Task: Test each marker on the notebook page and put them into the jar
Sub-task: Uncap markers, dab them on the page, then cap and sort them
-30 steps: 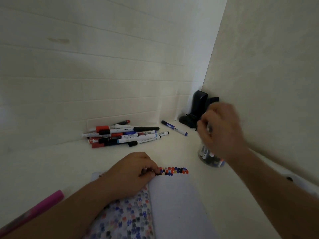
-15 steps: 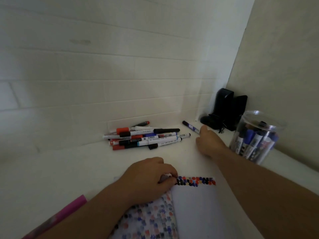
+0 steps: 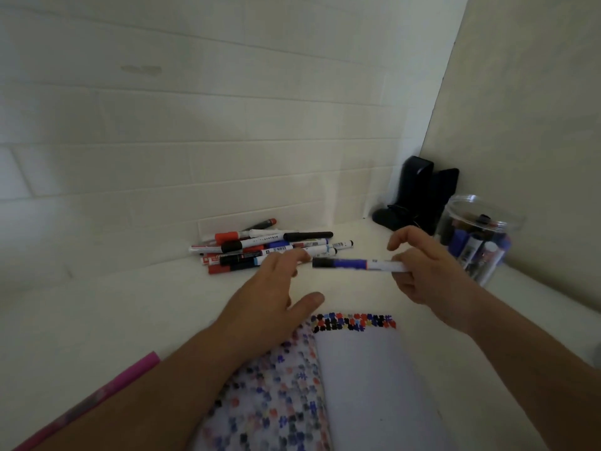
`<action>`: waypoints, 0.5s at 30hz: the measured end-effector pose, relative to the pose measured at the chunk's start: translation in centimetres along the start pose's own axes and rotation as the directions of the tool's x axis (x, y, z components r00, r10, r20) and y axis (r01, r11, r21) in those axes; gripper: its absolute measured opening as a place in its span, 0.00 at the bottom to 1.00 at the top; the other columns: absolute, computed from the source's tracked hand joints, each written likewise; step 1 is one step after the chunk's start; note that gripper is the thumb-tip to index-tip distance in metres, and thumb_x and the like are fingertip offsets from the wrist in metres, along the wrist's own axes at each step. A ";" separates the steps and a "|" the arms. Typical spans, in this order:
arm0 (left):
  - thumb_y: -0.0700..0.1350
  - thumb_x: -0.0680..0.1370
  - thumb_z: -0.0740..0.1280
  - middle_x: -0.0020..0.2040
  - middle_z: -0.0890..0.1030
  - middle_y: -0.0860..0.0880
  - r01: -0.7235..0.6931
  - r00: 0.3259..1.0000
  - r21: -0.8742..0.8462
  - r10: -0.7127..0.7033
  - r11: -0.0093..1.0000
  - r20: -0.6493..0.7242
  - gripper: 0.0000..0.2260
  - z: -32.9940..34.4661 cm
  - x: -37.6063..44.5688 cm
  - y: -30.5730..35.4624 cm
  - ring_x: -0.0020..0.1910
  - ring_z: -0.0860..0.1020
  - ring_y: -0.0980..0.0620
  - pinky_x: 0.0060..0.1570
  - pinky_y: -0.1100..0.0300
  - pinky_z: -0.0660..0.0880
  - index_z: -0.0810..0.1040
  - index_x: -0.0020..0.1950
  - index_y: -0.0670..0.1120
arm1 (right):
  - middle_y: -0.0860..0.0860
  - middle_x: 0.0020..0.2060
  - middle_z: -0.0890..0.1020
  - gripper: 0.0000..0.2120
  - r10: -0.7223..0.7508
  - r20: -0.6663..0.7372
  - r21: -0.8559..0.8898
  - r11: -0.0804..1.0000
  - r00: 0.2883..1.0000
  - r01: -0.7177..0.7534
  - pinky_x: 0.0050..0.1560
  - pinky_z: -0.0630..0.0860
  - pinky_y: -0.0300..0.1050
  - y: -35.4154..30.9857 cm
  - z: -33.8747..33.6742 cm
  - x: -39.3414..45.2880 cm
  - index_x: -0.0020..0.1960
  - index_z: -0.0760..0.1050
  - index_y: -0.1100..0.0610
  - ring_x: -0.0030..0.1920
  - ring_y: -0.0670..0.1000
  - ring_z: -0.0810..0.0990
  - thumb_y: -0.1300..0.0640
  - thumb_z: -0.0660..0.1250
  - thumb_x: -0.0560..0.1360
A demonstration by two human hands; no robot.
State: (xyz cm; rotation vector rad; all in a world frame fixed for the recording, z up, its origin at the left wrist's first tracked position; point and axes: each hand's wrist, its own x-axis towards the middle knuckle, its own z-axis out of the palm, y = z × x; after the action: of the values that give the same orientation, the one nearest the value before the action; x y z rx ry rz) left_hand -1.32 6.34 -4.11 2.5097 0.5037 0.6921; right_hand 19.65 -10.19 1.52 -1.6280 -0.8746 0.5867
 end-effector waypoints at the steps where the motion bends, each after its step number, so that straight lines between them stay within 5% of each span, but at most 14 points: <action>1: 0.68 0.77 0.62 0.60 0.68 0.63 -0.008 1.000 0.008 0.008 1.000 0.004 0.27 -0.1 0.0 0.1 0.45 0.77 0.62 0.47 0.60 0.78 0.57 0.74 0.67 | 0.51 0.30 0.66 0.14 0.031 0.051 0.043 0.998 0.998 -0.034 0.26 0.62 0.40 0.3 -0.1 -0.7 0.53 0.73 0.54 0.29 0.48 0.63 0.67 0.51 0.83; 5: 0.61 0.81 0.61 0.49 0.77 0.63 -0.134 0.989 0.062 0.129 0.989 0.073 0.14 0.0 -0.1 0.9 0.44 0.76 0.61 0.45 0.57 0.78 0.71 0.65 0.62 | 0.50 0.29 0.67 0.15 0.065 0.137 -0.010 0.998 0.988 -0.064 0.28 0.64 0.41 2.3 0.8 -2.5 0.55 0.73 0.56 0.29 0.50 0.63 0.68 0.50 0.83; 7: 0.57 0.83 0.61 0.47 0.77 0.62 -0.154 0.986 0.077 0.149 0.985 0.070 0.10 0.0 0.0 1.0 0.44 0.75 0.62 0.46 0.58 0.76 0.75 0.62 0.58 | 0.48 0.32 0.75 0.15 0.009 0.159 -0.315 0.948 0.987 0.042 0.35 0.71 0.44 2.7 1.0 -3.3 0.55 0.75 0.49 0.33 0.52 0.71 0.61 0.51 0.86; 9: 0.57 0.82 0.63 0.47 0.78 0.62 -0.161 0.985 0.102 0.154 0.982 0.074 0.08 0.0 0.0 1.1 0.43 0.75 0.61 0.44 0.58 0.76 0.75 0.60 0.59 | 0.42 0.42 0.79 0.13 -0.046 0.284 -0.764 0.592 0.958 0.255 0.49 0.75 0.45 2.4 1.1 -3.8 0.60 0.73 0.40 0.45 0.47 0.76 0.46 0.50 0.87; 11: 0.57 0.80 0.66 0.47 0.80 0.59 -0.138 0.989 0.083 0.133 0.987 0.071 0.09 0.1 -0.1 1.4 0.41 0.77 0.59 0.42 0.56 0.77 0.72 0.58 0.58 | 0.39 0.49 0.78 0.22 -0.104 0.362 -0.893 0.247 0.926 0.376 0.57 0.69 0.49 1.5 2.0 -4.2 0.67 0.72 0.38 0.53 0.45 0.73 0.35 0.45 0.82; 13: 0.56 0.79 0.69 0.47 0.82 0.55 -0.122 0.991 0.050 0.119 0.991 0.062 0.12 0.3 -0.3 1.9 0.39 0.78 0.57 0.39 0.55 0.77 0.68 0.55 0.55 | 0.40 0.50 0.80 0.30 -0.209 0.385 -0.889 0.177 0.899 0.422 0.56 0.67 0.51 0.9 3.4 -4.3 0.67 0.73 0.40 0.54 0.48 0.74 0.31 0.40 0.78; 15: 0.56 0.78 0.70 0.46 0.83 0.53 -0.137 0.988 0.061 0.133 0.989 0.074 0.13 0.5 -0.4 2.2 0.40 0.79 0.56 0.39 0.56 0.77 0.68 0.53 0.54 | 0.44 0.46 0.81 0.29 -0.287 0.413 -0.847 0.229 0.864 0.481 0.50 0.70 0.51 1.6 4.6 -4.1 0.64 0.78 0.45 0.49 0.50 0.77 0.35 0.44 0.79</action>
State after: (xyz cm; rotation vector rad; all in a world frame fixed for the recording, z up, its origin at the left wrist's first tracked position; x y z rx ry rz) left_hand -0.87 4.17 -3.48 2.6386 0.3390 0.6451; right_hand 14.05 -10.88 -1.37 -2.2460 -1.9505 -0.2949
